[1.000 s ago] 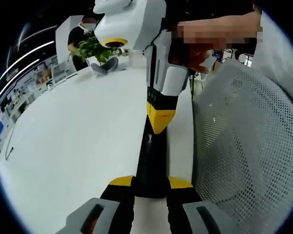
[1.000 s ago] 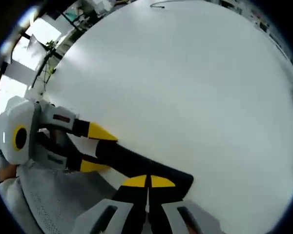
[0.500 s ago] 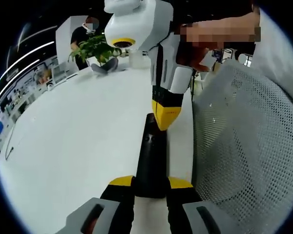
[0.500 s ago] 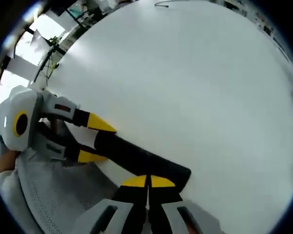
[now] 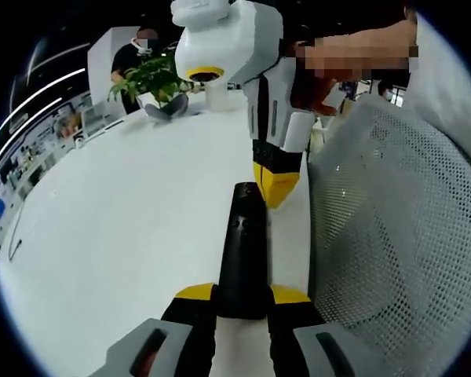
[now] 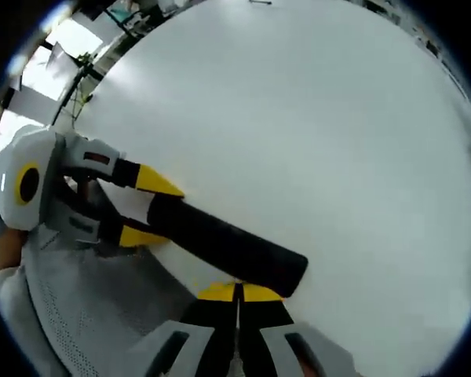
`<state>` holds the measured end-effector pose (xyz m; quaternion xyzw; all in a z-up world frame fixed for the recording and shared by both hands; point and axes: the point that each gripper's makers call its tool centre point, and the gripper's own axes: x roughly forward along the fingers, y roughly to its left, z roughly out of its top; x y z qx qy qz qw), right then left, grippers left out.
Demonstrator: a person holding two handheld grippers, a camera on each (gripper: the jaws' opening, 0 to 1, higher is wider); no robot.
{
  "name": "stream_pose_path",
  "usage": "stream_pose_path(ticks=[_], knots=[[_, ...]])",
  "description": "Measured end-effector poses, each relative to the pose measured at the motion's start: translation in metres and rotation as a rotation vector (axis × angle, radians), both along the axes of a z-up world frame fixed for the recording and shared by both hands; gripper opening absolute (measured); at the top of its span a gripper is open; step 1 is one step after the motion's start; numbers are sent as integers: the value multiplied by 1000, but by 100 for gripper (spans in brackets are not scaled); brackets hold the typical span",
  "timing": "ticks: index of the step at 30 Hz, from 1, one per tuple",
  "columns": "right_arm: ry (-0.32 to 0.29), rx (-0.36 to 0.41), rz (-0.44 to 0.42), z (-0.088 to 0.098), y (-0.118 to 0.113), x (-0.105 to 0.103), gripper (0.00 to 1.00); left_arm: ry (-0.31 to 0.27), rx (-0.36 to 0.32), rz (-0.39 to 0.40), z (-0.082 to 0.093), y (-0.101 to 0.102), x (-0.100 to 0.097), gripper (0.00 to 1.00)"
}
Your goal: Press the specified remote control buttons in sequence, fully releasing each button before pressing the next.
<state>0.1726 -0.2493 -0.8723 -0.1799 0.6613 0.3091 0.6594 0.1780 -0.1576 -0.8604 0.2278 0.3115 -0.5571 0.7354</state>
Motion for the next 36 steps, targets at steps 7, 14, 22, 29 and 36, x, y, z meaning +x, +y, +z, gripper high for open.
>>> stream_pose_path(ticks=[7,14,22,29,36], knots=[[-43,80,-35,13,8,6,0,0,0,-3,0,0,0,24],[-48,105,-62,18,15,11,0,0,-1,-3,-1,0,0,24],[-31,101,-68,15,15,12,0,1,-2,-2,-1,0,0,24],[-38,122,-82,17,22,15,0,1,-1,-4,-1,0,0,24],[-27,119,-89,16,20,13,0,0,0,-5,0,0,0,24]])
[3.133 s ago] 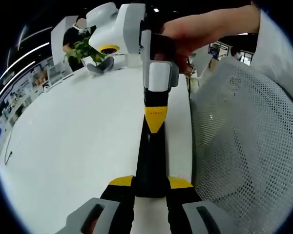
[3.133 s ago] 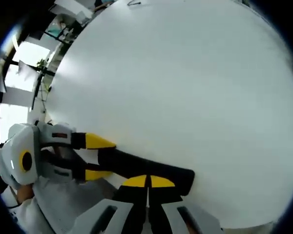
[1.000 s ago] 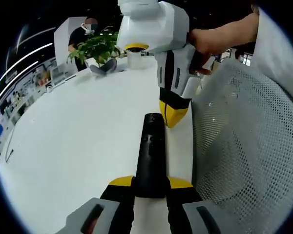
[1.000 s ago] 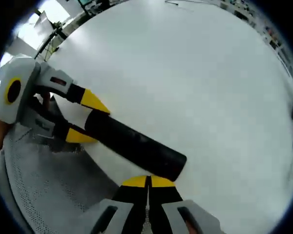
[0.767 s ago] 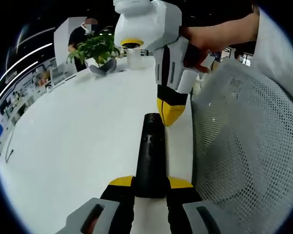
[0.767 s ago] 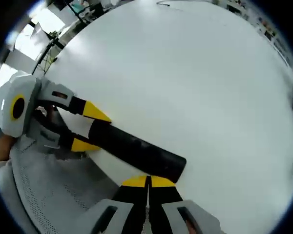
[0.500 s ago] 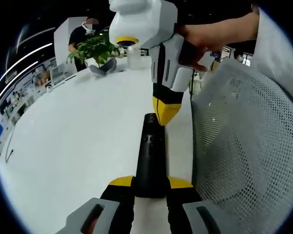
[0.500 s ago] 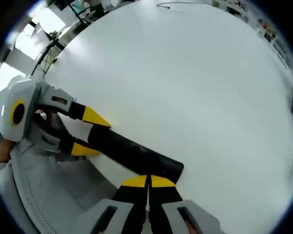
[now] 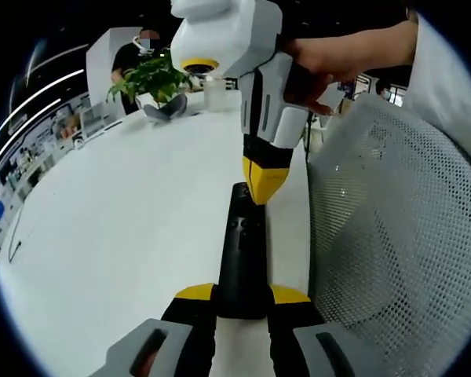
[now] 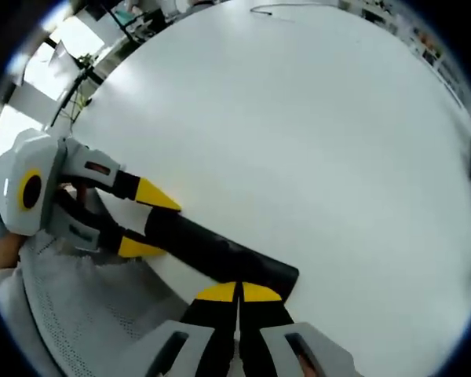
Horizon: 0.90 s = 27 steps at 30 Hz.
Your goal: Press the specified remote control buttons in sequence, fully releasing each button before pressing the next.
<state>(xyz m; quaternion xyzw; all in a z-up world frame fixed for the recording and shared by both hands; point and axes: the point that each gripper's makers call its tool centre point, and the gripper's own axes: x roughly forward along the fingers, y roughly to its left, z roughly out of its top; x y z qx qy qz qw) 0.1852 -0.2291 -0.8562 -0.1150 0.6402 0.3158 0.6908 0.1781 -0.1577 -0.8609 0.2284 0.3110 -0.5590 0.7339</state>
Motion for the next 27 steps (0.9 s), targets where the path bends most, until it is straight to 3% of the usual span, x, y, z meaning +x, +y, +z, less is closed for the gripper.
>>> stream_pose_path(ticks=[11,23,27], knots=[[-1,-2,-3,0,1,0,0,0,0,-2,0,0,0,24],[24,-61,14,-4,1,-1,0,0,-1,-4,0,-1,-1,24],[50,-77,-27,-4,0,0,0,1,-2,-8,0,-1,-1,24]])
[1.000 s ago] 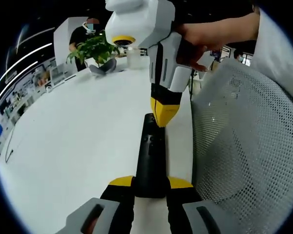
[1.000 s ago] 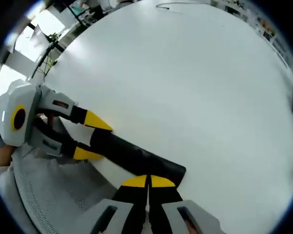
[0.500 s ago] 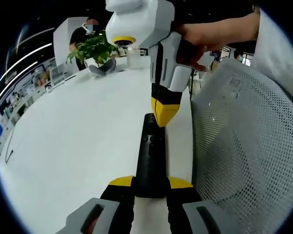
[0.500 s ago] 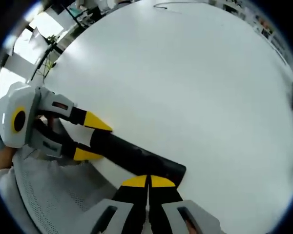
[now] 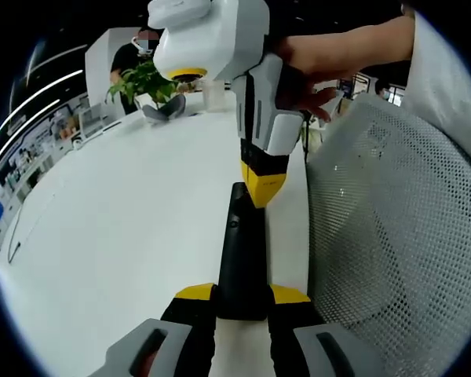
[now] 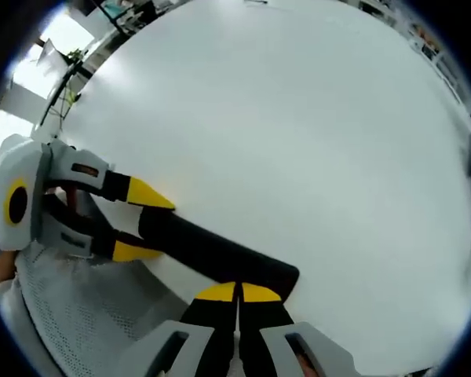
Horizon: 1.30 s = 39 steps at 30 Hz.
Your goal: Press the specified remote control buttons in sequence, fully releasing each button before pressing the next.
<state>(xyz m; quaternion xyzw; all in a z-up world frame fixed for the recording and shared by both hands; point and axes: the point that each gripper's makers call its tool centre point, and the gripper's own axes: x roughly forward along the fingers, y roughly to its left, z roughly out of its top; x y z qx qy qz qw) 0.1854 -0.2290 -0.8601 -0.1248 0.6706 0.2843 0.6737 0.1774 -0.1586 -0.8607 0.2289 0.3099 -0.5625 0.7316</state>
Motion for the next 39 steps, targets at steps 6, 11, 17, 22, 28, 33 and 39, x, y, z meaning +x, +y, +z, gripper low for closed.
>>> stream_pose_path(ticks=[6,11,17,22,28,33,39], knots=[[-22,39,-33,2,-1,-1,0,-2,2,-2,0,0,0,24],[-32,51,-51,3,-4,-2,0,-3,1,-1,0,0,0,24],[-53,117,-114,14,2,7,0,0,1,-5,0,0,-1,24],[-49,102,-90,8,5,10,0,2,-1,-6,0,-1,0,24],[-46,101,-82,5,7,11,0,2,-1,-6,0,-1,0,24],[-32,89,-72,3,7,11,0,3,-3,-5,0,-1,0,24],[-15,93,-84,2,6,11,0,2,-3,-5,0,-1,0,24]])
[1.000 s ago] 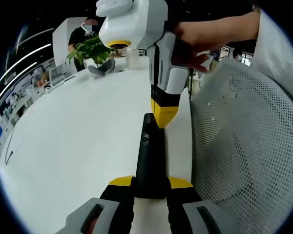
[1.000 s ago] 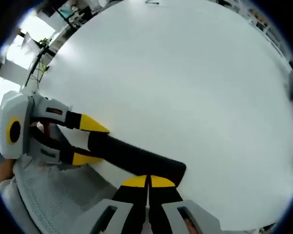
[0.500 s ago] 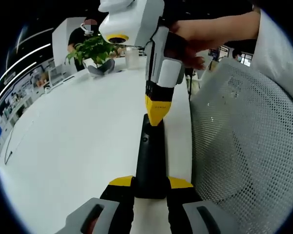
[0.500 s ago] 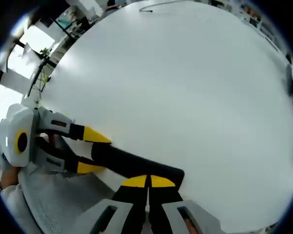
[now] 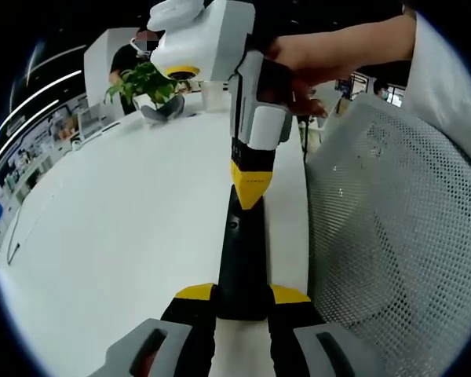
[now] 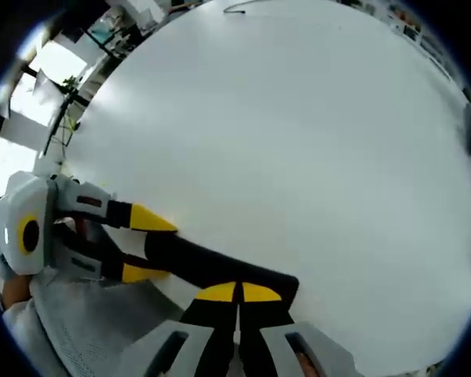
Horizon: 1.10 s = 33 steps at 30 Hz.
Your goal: Press the specified remote control buttons in sequence, fully releasing each button before pressing the next.
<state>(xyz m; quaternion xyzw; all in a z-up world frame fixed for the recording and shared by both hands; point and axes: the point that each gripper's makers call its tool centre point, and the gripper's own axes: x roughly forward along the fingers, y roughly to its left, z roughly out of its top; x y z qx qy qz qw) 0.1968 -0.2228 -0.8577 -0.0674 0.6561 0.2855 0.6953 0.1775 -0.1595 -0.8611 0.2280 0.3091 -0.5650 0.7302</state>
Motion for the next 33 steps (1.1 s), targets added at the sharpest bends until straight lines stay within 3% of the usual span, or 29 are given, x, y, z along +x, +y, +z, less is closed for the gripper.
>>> stream_pose_path(ticks=[5,21,33], knots=[[-16,-19,32,0,0,0,0,3,-2,1,0,0,0,24],[-32,-30,9,-1,0,-1,0,0,2,-6,0,0,0,24],[48,-17,-33,1,0,0,0,-3,2,-7,0,0,-1,24]])
